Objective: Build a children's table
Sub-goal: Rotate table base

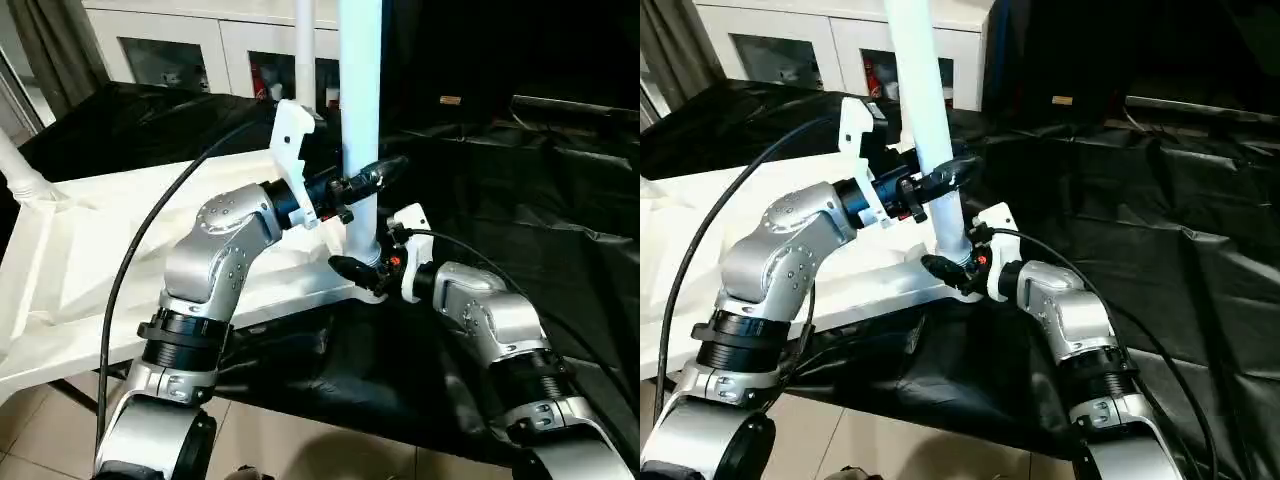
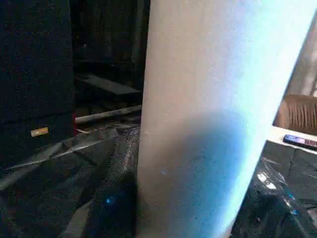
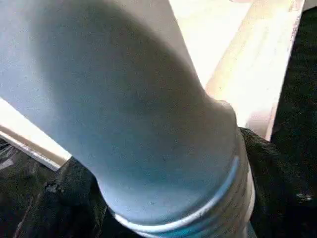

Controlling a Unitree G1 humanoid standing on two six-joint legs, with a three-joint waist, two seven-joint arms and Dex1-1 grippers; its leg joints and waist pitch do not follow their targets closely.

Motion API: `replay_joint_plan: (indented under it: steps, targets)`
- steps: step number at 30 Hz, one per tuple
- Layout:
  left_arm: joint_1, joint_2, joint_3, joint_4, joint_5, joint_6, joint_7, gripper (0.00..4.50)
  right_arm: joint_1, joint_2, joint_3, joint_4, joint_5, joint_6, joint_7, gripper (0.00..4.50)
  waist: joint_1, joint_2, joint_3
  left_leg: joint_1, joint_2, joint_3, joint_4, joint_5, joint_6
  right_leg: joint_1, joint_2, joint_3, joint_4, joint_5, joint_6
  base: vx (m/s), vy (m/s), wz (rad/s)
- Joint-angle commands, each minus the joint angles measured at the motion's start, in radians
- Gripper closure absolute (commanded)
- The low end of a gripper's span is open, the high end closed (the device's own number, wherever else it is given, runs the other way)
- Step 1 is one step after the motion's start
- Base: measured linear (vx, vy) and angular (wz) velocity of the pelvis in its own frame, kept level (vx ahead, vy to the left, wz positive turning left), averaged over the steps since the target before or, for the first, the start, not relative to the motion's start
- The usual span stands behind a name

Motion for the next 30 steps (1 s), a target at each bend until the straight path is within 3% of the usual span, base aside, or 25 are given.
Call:
replay_joint_plan:
  steps: [1,4,8,18,24,30]
  targets:
    - [-0.025,0.005,-0.015,0.027,0.007,0.019,0.006,2.57,-0.029,0.0,-0.016,-0.054,0.016,0.007,-0.011,0.75,0.002,-0.005,-0.085,0.017,0.046,-0.016,-0.053,-0.03,0.088,0.064,-0.075,0.042,-0.058,0.068,-0.263,0.0,0.0,0.0]
    - [-0.05,0.019,-0.009,0.058,0.018,0.038,0.021,2.58,-0.03,-0.013,-0.019,-0.094,0.027,0.023,-0.003,0.53,0.003,0.002,-0.086,0.018,0.044,-0.019,-0.053,-0.034,0.084,0.065,-0.072,0.041,-0.055,0.091,-0.264,0.0,0.0,0.0]
    - [-0.076,0.035,-0.007,0.073,0.02,0.063,0.022,2.65,-0.029,-0.05,-0.017,-0.147,0.034,0.053,0.023,0.16,0.007,-0.001,-0.087,0.018,0.045,-0.019,-0.053,-0.037,0.078,0.068,-0.074,0.041,-0.054,0.1,-0.268,0.0,0.0,0.0]
    - [-0.152,0.064,0.041,0.128,-0.016,0.178,0.062,2.65,-0.04,-0.189,-0.026,-0.318,0.116,0.231,0.131,0.15,0.017,-0.007,-0.085,0.018,0.042,-0.018,-0.051,-0.036,0.084,0.07,-0.073,0.042,-0.055,0.08,-0.266,0.0,0.0,0.0]
    - [-0.187,0.056,0.089,0.142,-0.073,0.277,0.102,2.65,-0.068,-0.197,-0.046,-0.333,0.152,0.295,0.127,0.15,0.024,-0.006,-0.086,0.018,0.04,-0.018,-0.049,-0.038,0.076,0.067,-0.073,0.041,-0.057,0.06,-0.277,0.0,0.0,0.0]
    - [-0.205,0.039,0.127,0.147,-0.113,0.34,0.127,2.65,-0.085,-0.188,-0.012,-0.357,0.172,0.361,0.121,0.15,0.034,-0.008,-0.087,0.018,0.042,-0.018,-0.048,-0.022,0.076,0.065,-0.075,0.041,-0.055,0.075,-0.271,0.0,0.0,0.0]
